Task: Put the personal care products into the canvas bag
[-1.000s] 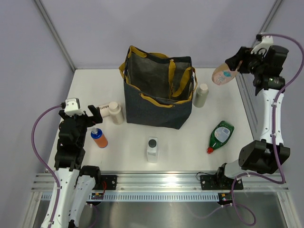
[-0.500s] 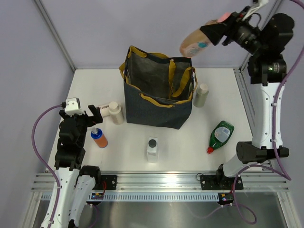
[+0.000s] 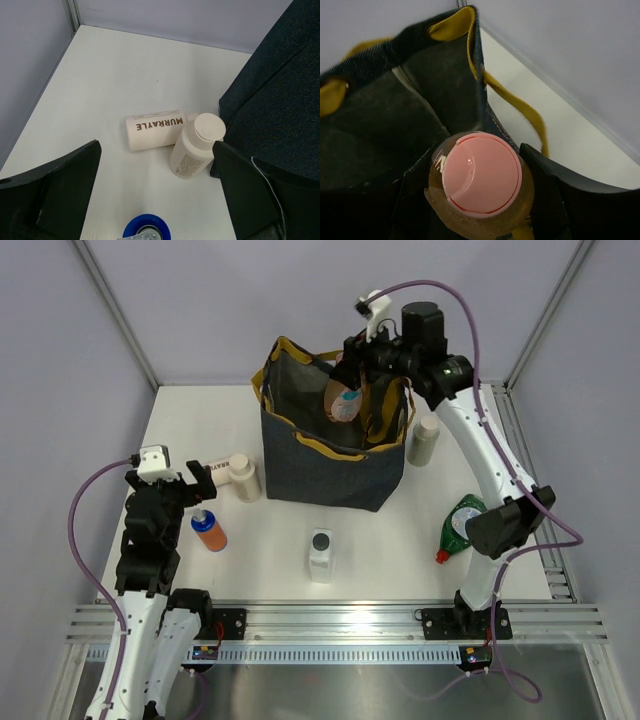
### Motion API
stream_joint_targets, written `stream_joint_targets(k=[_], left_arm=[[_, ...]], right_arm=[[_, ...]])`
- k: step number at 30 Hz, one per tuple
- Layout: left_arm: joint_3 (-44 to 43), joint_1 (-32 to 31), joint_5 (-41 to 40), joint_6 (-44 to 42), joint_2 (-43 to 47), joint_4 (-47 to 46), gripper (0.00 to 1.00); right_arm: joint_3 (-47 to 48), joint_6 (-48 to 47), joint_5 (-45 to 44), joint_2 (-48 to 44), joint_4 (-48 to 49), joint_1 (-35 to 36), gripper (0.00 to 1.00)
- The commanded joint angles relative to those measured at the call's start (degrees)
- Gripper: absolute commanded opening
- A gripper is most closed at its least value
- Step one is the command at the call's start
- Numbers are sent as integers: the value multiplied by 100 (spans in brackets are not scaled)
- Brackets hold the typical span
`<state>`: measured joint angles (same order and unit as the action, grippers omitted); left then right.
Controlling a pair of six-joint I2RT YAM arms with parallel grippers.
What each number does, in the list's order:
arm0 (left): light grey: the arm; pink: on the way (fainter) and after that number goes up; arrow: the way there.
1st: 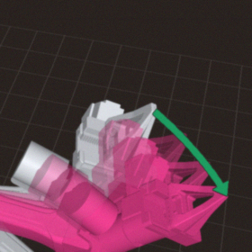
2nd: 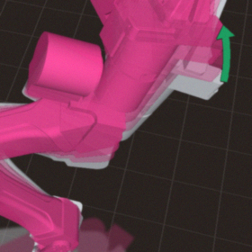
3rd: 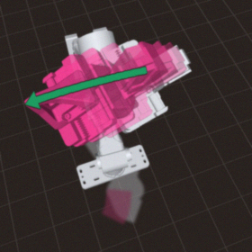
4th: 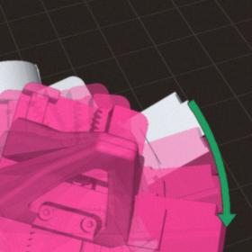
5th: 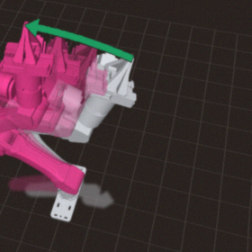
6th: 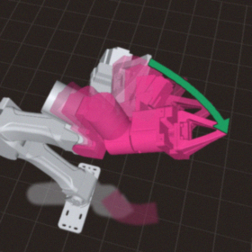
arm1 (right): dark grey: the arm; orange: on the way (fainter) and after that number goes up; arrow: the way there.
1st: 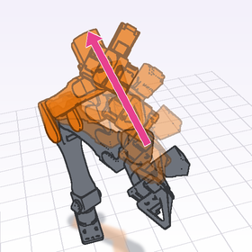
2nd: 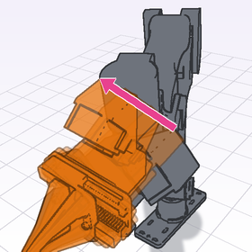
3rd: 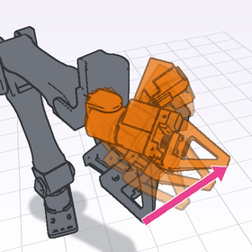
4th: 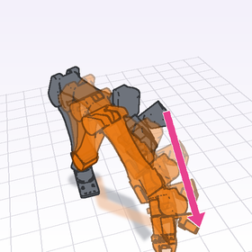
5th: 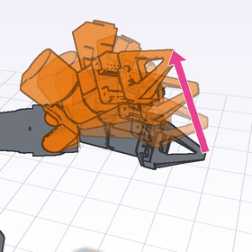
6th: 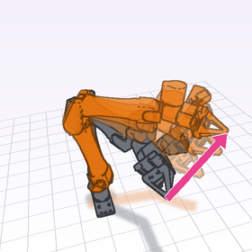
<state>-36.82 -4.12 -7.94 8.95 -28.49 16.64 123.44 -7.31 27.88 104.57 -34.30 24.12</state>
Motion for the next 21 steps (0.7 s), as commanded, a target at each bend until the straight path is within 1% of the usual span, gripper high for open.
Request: stream_joint_targets(k=[1, 2, 5, 6, 8, 9, 12, 13, 18, 21], left_arm=[[-1, -19, 3, -95, -25, -267, 99], [-1, -19, 12, -95, -25, -267, 99], [-1, -19, 47, -95, -16, -276, 99], [-1, -19, 65, -95, -16, -267, 99], [-1, -19, 82, -95, -34, -276, 99], [-10, -19, 91, -95, -42, -284, 99], [-10, -19, 109, -104, -60, -285, 99], [-1, -19, 109, -104, -60, -276, 99], [-10, -19, 135, -104, -95, -285, 99], [-18, -19, 127, -104, -95, -276, 99]], right_arm=[[111, -1201, -764, 36, 416, 242, 0], [49, -1524, -862, 63, 398, 286, 0], [-363, -2053, -1326, 116, 512, 383, 0], [-573, -2386, -1433, 124, 582, 392, 0], [-733, -2773, -1645, 160, 600, 392, 0], [-960, -2845, -1671, 142, 722, 392, 0], [-1409, -2821, -1514, -182, 1083, 392, 0], [-1393, -2741, -1383, -270, 1066, 392, 0], [-849, -2328, -996, -245, 585, 392, 0], [-593, -2284, -1012, 10, 302, 392, 0]])
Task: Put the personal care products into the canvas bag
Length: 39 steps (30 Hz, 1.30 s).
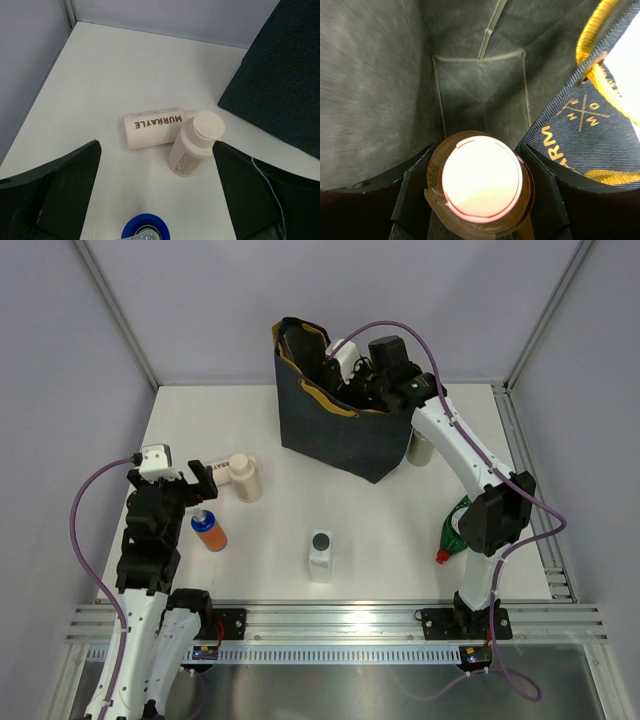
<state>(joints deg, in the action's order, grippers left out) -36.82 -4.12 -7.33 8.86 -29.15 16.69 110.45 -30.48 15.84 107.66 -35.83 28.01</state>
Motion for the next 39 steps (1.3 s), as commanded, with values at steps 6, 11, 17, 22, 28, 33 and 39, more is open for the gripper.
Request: stream_joint_targets(k=[6, 11, 17, 22, 28, 33, 39], left_arm=[[-1, -19, 39, -95, 32, -271, 99], [-10, -27, 65, -95, -3, -280, 99], [-1, -19, 48, -95, 41, -263, 99], [-1, -19, 56, -95, 41, -263, 99], [-10, -19, 57, -95, 49, -263, 99], [-10, -19, 74, -95, 41, -263, 99], [-1, -19, 161, -95, 49, -280, 99]], right_arm=[[688, 946, -1150, 54, 1050, -103, 0], [679, 1097, -1856, 115, 1246, -208, 0], [635, 983, -1374, 194, 904, -243, 28], [644, 974, -890, 168, 437, -243, 60], [670, 1097, -732, 27, 305, -243, 75], [1118, 1299, -600, 45, 68, -287, 86], [1671, 1475, -433, 10, -117, -358, 91]])
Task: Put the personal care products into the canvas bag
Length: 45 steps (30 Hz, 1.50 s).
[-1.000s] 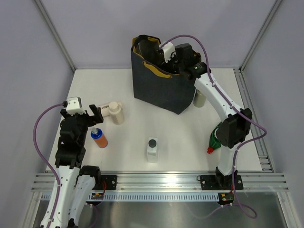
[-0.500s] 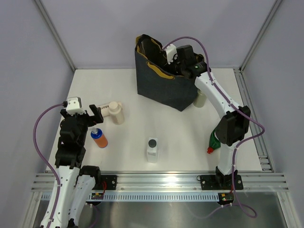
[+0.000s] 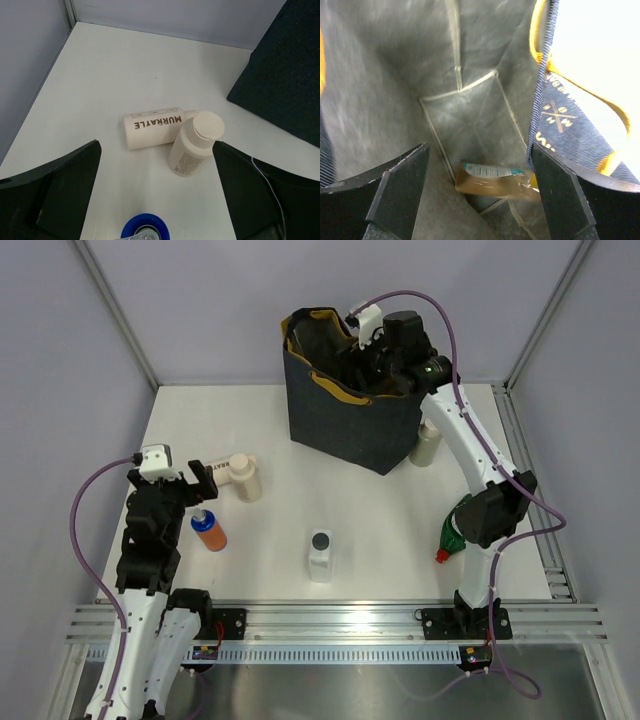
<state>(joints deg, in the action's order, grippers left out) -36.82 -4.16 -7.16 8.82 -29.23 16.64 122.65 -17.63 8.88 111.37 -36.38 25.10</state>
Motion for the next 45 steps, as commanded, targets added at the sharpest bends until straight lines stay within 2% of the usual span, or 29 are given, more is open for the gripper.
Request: stream_joint_targets(k=[1, 5, 9, 14, 15, 17, 20, 22, 24, 27, 30, 34, 38, 42, 45], left_arm=[[8, -14, 223, -91, 58, -302, 99], [26, -14, 1116, -38, -56, -478, 99], [-71, -14, 1751, 242, -380, -618, 99], [-299, -32, 2411, 489, -829, -592, 99], [-343, -41, 2412, 550, -899, -566, 99], [-562, -119, 2238, 586, -1206, -443, 99], [-808, -233, 1965, 551, -1584, -241, 98], [-879, -286, 1841, 551, -1743, -223, 99], [-967, -366, 1753, 507, -1954, -214, 99], [-1107, -524, 1447, 340, -2269, -136, 99], [-1292, -717, 911, 173, -2604, 162, 98], [-1609, -937, 120, 260, -3437, 480, 93], [-1706, -1069, -724, 454, -3993, 340, 94], [-1872, -1069, -436, 454, -4537, 111, 99], [-1987, -1069, -277, 402, -4889, 32, 99]], right_arm=[[540, 190, 315, -423, -80, -93, 91], [1259, 242, 912, -643, -255, -347, 93], [1253, 304, 2367, -1134, -247, -628, 93], [340, -187, 3811, -1776, -316, -691, 93], [156, -328, 4257, -1977, -369, -682, 93], [-127, -977, 4594, -2067, -869, -682, 93], [-198, -1996, 4352, -2015, -1756, -507, 93], [-285, -2366, 3422, -1918, -1916, -349, 92], [-355, -2456, 2955, -1882, -1882, -260, 92], [-514, -2386, 2742, -1900, -1697, -260, 91], [-821, -2272, 2864, -2136, -1443, -260, 91], [-1401, -1860, 3022, -2558, -942, -260, 92], [-2191, -1586, 3110, -2928, -459, -269, 92], [-2719, -1428, 3102, -3252, -195, -278, 92], [-3071, -1279, 3172, -3402, 8, -322, 92]])
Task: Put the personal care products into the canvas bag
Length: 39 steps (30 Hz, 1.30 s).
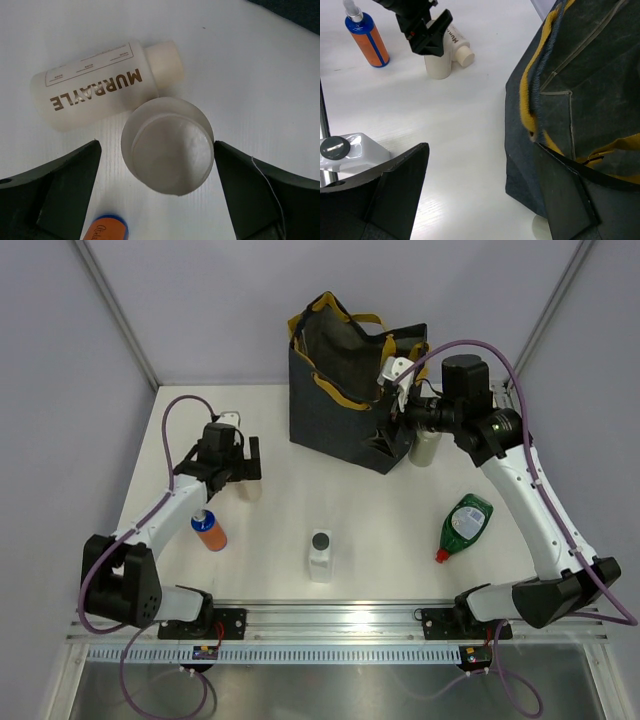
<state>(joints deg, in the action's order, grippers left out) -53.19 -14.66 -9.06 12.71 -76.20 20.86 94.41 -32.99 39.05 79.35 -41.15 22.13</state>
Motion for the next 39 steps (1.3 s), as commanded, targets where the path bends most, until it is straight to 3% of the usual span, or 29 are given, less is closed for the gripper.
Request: stream_joint_targets(k=[1, 8, 11, 15, 16, 18, 19, 23, 31, 39], left_arm=[[-367, -20, -122, 4, -271, -433, 99], [-412, -20, -51, -23, -852, -855, 98], [-420, -20, -315, -31, -1028, -996, 91], [-429, -11, -369, -102, -1212, -1207, 67], [-447, -11, -308, -137, -1239, -1242, 51], [-508, -2, -211, -190, -1230, -1277, 36], [-517, -2, -88, -207, -1169, -1295, 21], [-526, -11, 306, -216, -688, -1348, 1], [-938, -2, 1722, 56, 465, -1199, 0], [-2080, -11, 2417, 820, 949, -1110, 0]], right_arm=[[-396, 337, 199, -227, 589, -42, 92], [-766, 548, 437, -411, 810, -77, 92], [-714, 557, 498, -490, 775, -77, 92], [-608, 592, 604, -543, 669, -121, 92], [-599, 601, 613, -561, 652, -121, 92], [-617, 627, 665, -596, 643, -130, 92], [-626, 627, 674, -605, 643, -147, 92], [-696, 645, 692, -667, 625, -182, 92], [-705, 891, 701, -667, 748, -376, 92], [-626, 1312, 806, -693, 889, -823, 92]])
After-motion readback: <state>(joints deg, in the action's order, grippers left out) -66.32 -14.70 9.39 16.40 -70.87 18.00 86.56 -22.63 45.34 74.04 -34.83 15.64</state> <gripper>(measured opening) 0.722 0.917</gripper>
